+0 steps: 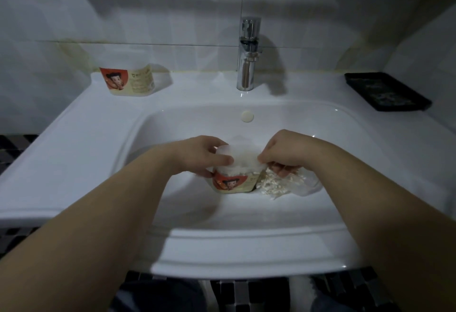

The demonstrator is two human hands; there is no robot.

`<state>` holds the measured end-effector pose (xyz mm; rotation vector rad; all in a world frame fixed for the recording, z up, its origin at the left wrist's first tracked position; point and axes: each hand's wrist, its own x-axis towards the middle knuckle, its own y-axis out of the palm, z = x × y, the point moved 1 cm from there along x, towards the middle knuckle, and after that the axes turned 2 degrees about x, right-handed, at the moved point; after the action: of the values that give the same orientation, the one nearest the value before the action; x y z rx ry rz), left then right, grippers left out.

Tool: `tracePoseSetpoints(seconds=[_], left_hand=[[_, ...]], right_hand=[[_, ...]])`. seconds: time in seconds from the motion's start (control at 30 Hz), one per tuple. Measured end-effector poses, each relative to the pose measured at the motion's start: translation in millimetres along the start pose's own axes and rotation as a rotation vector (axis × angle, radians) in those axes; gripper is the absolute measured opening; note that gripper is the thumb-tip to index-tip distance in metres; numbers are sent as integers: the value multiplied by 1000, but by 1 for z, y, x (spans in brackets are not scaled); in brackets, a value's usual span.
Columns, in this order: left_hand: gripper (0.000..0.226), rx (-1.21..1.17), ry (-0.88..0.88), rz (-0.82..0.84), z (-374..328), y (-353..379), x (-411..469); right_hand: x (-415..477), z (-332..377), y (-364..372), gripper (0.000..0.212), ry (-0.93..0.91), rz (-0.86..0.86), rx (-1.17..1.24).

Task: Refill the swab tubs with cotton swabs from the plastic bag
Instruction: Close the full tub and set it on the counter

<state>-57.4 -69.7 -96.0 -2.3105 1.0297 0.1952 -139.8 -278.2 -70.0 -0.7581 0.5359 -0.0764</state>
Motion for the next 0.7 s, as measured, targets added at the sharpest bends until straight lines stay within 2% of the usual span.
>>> tracePoseSetpoints(seconds=[0.2, 0.33, 0.37, 0.43, 0.47, 0.5, 0.57, 0.7], left_hand=[[37, 2, -21, 47, 0, 0, 2], [39, 50, 0, 14, -2, 0, 3], [45, 55, 11, -1, -3, 0, 4], [74, 58, 38, 14, -3, -2, 3], [89, 91, 53, 48, -3, -2, 3], [96, 141, 70, 83, -2, -1, 2], [93, 223, 92, 132, -4, 2, 1], [88, 236, 152, 67, -5, 0, 1]], right_hand=[[10, -3, 2, 33, -25, -9, -67], [12, -5, 2, 37, -80, 41, -157], [10, -4, 1, 45, -108, 67, -168], [6, -1, 0, 69, -166, 107, -226], [4, 0, 1, 69, -186, 130, -260], [3, 0, 1, 60, -198, 156, -271], [3, 0, 1, 47, -209, 190, -259], [-3, 0, 0, 54, -269, 233, -205]])
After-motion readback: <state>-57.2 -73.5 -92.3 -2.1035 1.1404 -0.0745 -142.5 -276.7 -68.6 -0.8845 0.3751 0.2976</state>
